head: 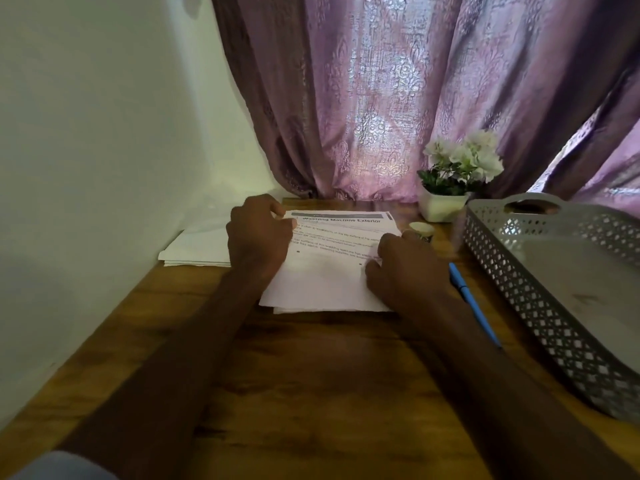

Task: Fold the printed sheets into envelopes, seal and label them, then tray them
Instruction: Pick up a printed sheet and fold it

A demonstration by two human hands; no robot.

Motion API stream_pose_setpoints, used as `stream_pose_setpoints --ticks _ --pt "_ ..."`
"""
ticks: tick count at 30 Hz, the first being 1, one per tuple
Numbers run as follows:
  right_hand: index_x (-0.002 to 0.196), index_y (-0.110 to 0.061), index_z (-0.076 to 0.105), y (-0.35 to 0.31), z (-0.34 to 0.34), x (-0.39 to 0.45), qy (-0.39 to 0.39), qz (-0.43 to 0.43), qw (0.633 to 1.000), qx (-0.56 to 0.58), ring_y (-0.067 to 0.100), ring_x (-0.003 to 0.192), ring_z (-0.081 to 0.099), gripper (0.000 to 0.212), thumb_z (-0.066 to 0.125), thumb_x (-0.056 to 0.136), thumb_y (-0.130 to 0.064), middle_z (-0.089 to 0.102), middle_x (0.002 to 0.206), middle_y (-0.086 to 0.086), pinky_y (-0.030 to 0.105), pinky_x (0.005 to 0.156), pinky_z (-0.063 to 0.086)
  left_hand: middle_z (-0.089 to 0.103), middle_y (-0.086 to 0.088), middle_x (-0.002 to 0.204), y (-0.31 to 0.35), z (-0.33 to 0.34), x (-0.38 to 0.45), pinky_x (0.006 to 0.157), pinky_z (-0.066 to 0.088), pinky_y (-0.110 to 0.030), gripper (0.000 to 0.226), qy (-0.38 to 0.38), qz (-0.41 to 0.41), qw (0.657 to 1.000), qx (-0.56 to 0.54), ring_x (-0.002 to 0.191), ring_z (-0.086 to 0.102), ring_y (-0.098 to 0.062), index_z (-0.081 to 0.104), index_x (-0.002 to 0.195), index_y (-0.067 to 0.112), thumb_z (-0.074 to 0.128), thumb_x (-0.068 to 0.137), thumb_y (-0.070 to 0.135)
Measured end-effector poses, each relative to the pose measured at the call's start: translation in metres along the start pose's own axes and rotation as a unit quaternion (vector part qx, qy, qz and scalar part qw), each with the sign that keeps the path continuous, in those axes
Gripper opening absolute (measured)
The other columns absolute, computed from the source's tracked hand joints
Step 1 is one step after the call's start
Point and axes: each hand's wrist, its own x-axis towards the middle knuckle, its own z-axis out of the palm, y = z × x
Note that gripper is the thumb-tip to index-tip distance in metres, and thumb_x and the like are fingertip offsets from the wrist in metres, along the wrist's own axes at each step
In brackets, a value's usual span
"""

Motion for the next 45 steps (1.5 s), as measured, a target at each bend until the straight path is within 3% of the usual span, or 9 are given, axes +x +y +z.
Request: stream_pose_setpoints --ticks 4,11,16,21,25,30,35,39,45 --pt "0.12 -0.015 0.055 -0.005 -0.005 -0.003 0.035 0.0 0.999 -0.003 0.036 0.119 0.054 0.035 0.053 0.095 -0.04 0.053 0.13 0.012 0.047 0.091 0.049 0.075 -0.007 0.112 0.0 -0.007 0.007 0.091 0.058 -0.036 0.026 -0.034 -0.065 0.986 -0.147 0.099 0.072 -0.024 0.075 0.105 0.015 0.086 0.082 0.015" --pt "0.136 -0.018 0.053 -0.003 -0.011 0.003 0.09 -0.017 0.991 0.098 0.035 0.122 0.056 0.044 0.054 0.096 -0.037 0.053 0.137 0.012 0.046 0.098 0.047 0.073 -0.025 0.116 0.003 -0.028 0.005 0.102 0.053 -0.062 0.051 -0.212 -0.197 0.869 -0.401 0.11 0.069 -0.047 0.064 0.112 -0.006 0.057 0.061 0.003" --pt "0.127 -0.016 0.062 0.013 -0.009 0.019 0.111 -0.014 0.963 0.243 0.027 0.118 0.058 0.037 0.06 0.096 -0.037 0.063 0.129 0.01 0.039 0.096 0.047 0.066 -0.018 0.105 0.008 -0.032 -0.001 0.086 0.056 -0.044 0.015 -0.192 -0.196 0.835 -0.477 0.095 0.069 -0.038 0.058 0.091 0.012 0.058 0.077 0.006" --pt "0.126 -0.017 0.062 0.014 -0.006 0.028 0.133 0.007 0.937 0.322 0.021 0.112 0.06 0.036 0.067 0.093 -0.03 0.066 0.12 0.001 0.032 0.092 0.047 0.073 -0.023 0.118 0.003 -0.027 0.007 0.093 0.059 -0.055 0.054 -0.187 -0.173 0.855 -0.452 0.101 0.075 -0.041 0.054 0.136 0.004 0.078 0.087 0.01" --pt "0.109 -0.023 0.057 0.009 -0.023 0.029 0.148 0.078 0.853 0.494 0.018 0.094 0.06 0.022 0.071 0.092 -0.023 0.057 0.092 -0.01 0.039 0.087 0.053 0.075 -0.02 0.117 0.0 -0.034 0.015 0.095 0.058 -0.059 0.048 -0.178 -0.146 0.851 -0.472 0.101 0.075 -0.041 0.061 0.13 0.005 0.077 0.085 0.005" --pt "0.098 -0.015 0.07 0.008 -0.036 0.039 0.009 0.148 0.739 0.658 0.029 0.087 0.076 0.018 0.081 0.086 -0.022 0.079 0.094 0.009 0.046 0.082 0.062 0.076 -0.024 0.112 0.008 -0.039 0.012 0.097 0.055 -0.064 0.023 -0.197 -0.125 0.835 -0.499 0.104 0.072 -0.047 0.072 0.114 0.003 0.067 0.092 0.007" --pt "0.101 -0.002 0.073 0.002 -0.034 0.046 0.004 0.115 0.708 0.697 0.021 0.067 0.076 0.022 0.081 0.084 -0.015 0.079 0.089 0.011 0.029 0.053 0.058 0.079 -0.017 0.104 0.008 -0.036 0.007 0.078 0.065 -0.05 0.023 -0.173 -0.103 0.852 -0.484 0.093 0.077 -0.038 0.074 0.114 0.005 0.074 0.094 0.016" --pt "0.107 0.005 0.071 0.006 -0.03 0.043 0.032 0.107 0.699 0.707 0.012 0.055 0.071 0.028 0.078 0.088 -0.015 0.076 0.072 0.003 0.022 0.044 0.053 0.078 -0.019 0.109 0.004 -0.032 0.009 0.089 0.06 -0.059 0.029 -0.171 -0.109 0.857 -0.474 0.099 0.075 -0.042 0.074 0.116 0.002 0.079 0.091 0.016" --pt "0.101 0.007 0.069 0.018 -0.027 0.047 0.036 0.098 0.722 0.684 0.038 0.088 0.074 0.032 0.08 0.085 -0.018 0.076 0.1 0.022 0.054 0.076 0.062 0.079 -0.016 0.104 0.005 -0.033 0.004 0.076 0.064 -0.044 0.022 -0.163 -0.099 0.869 -0.456 0.093 0.078 -0.033 0.073 0.111 0.0 0.076 0.092 0.01"
